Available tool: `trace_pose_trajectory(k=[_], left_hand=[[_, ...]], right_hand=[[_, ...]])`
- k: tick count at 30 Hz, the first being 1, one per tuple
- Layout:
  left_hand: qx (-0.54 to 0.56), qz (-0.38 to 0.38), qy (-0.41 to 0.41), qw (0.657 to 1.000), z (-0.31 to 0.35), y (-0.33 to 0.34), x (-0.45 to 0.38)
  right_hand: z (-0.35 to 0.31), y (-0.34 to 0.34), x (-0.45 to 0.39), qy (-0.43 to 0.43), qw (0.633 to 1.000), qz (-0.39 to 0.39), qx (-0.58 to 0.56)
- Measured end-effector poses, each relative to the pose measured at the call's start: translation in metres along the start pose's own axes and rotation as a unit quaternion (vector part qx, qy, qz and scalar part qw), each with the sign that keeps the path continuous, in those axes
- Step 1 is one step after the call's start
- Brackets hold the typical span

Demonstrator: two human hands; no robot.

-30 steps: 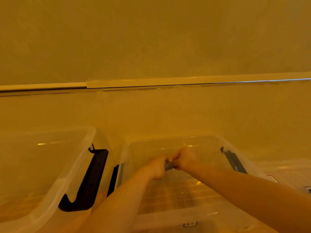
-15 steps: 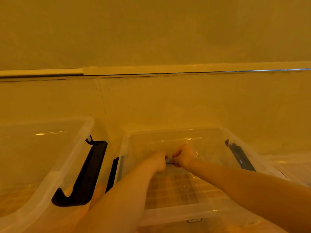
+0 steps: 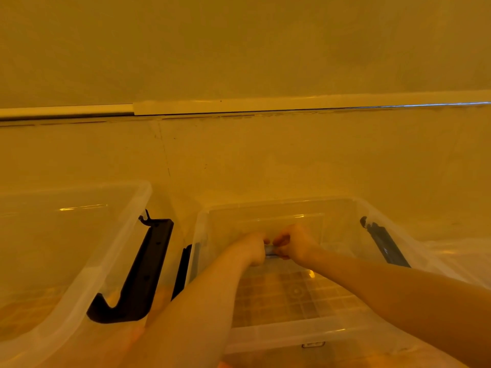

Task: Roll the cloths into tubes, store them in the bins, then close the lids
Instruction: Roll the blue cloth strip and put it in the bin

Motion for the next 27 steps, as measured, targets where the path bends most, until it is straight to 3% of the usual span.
trace_pose_trajectory(k=[19,23,27], left_hand=[[0.036,-0.003,-0.025,0.999,-0.006,0.001,-0.006],[0.072,0.036,-0.022,0.997,-0.010,-0.011,0.004],[0.128,0.124,-0.002,0.984,-0.010,-0.031,0.024]], right_hand=[[0.004,-0.003,-0.003,0.022,0.999,-0.027,-0.005],[-0.014,-0.022,0.013,0.013,1.000,-0.014,0.016],[-0.046,-0.061,0.045,0.016,0.997,0.007,-0.076]])
Point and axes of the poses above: each hand's wrist, its own x-axis away from the middle knuckle, its own y-axis out of the palm, z = x × y, the point moved 6 cm from there along -x, towards the middle knuckle, and after that the axes turned 2 degrees about x, right-handed, at the moved point
